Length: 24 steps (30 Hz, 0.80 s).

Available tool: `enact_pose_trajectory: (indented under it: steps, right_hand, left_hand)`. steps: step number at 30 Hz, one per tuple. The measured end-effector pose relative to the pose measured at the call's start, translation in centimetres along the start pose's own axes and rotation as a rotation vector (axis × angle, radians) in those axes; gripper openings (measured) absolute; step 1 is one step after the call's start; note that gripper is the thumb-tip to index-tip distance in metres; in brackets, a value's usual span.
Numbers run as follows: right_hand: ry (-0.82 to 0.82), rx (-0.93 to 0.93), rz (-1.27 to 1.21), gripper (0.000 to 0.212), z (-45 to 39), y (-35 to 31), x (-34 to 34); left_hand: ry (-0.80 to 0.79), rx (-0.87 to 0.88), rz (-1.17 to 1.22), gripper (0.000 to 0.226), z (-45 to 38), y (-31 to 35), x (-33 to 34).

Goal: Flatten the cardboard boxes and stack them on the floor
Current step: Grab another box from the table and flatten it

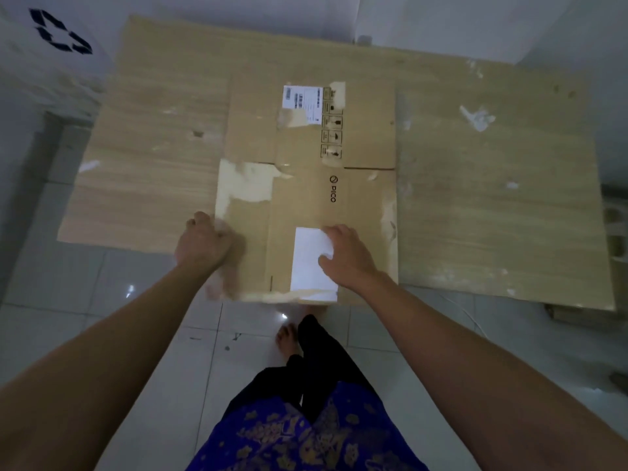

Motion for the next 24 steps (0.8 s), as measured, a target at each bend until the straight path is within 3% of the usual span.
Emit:
enact_pose_trajectory:
  steps: [4,5,9,13,17,24]
  right_hand:
    - [0.162,0.104,-0.052,0.034,-5.5,0.9,-4.6]
    - [0.177,0.130,-0.055,0.034,-6.9,1.2,-5.8]
    - [0.160,0.227,0.001,0.063,-11.1,2.8,-9.2]
    - [0.285,0.279,0.069,0.076,-13.4,3.7,-10.7]
    - [0.360,0.452,-0.011,0.110,-14.4,3.6,-11.2]
    - [0.379,0.537,-0.101,0.132,-15.2,4.1,-12.6]
  left_hand:
    - [-0.007,0.068,-0.024,0.049,-4.1,3.8,-2.3]
    - [-0.022,0.091,-0.018,0.050,-5.2,4.9,-2.7]
    - [-0.062,0.154,0.006,0.055,-9.6,8.9,-3.2]
    - [-0.064,-0.024,0.108,0.061,-12.7,10.4,-3.4]
    - [-0.064,-0.109,0.122,0.069,-13.8,10.4,-3.5]
    - [0.043,-0.053,0.296,0.041,-13.6,9.7,-5.0]
Point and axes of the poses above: each hand's wrist, its own z-axis away from the middle knuckle, its own x-axis out of the palm, y = z × x, the point moved 3 cm from there along -z, towards the middle knuckle, and after that the axes turned 9 degrees about -z, right-handed, at the moved point
